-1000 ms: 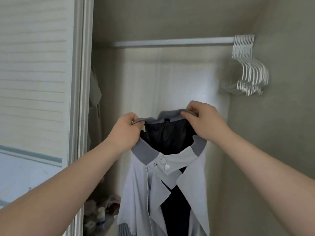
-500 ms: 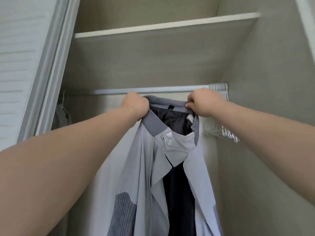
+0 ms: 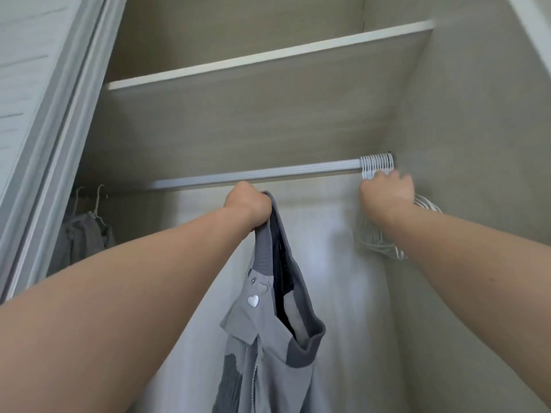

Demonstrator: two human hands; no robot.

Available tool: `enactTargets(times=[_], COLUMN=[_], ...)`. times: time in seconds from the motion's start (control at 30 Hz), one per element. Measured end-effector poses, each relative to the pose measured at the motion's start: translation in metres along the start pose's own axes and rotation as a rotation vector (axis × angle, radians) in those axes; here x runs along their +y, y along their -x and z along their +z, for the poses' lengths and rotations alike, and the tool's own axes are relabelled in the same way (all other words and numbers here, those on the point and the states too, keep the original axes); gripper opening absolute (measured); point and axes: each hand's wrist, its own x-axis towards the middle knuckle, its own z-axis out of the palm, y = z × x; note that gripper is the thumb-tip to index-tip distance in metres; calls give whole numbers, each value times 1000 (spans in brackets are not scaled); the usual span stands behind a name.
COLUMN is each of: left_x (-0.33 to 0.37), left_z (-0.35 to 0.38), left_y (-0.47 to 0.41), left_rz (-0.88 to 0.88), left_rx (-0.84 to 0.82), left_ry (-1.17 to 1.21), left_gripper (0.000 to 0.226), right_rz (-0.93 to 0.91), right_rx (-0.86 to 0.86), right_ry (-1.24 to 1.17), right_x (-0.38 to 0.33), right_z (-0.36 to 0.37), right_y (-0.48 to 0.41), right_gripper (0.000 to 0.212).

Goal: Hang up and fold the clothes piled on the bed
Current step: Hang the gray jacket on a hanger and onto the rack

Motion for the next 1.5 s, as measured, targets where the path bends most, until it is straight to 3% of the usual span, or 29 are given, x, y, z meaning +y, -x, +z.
enactTargets(times=[0.63, 0.83, 0.9, 1.07, 1.2, 1.27, 1.37, 1.5], left_x=[-30, -28, -28, -23, -20, -13, -1, 9], left_z=[-8, -35, -48, -89, -127, -149, -189, -253], left_y=[-20, -13, -13, -5, 9, 19, 34, 61], left_rz=[-40, -26, -26, -32, -6, 9, 16, -12], left_rx=[65, 213, 292, 456, 537, 580, 650, 731], left_ry=[-126, -141, -127, -97, -54, -58, -83, -106], left_gripper=[11, 12, 12, 6, 6, 9, 6, 7], right_rz=[6, 45, 86, 218, 211, 180, 49, -190], right_rx=[180, 186, 111, -228, -308, -334, -525, -749], right_ry=[-266, -729, -953, -1696, -2102, -2252, -2406, -2444], right_x=[10, -8, -16, -44, -60, -66, -72, -87], right_z=[9, -13, -22, -41, -71, -91, -129, -180], right_y=[-22, -16, -13, 12, 39, 51, 67, 95], right_gripper=[32, 17, 6, 12, 22, 23, 17, 24])
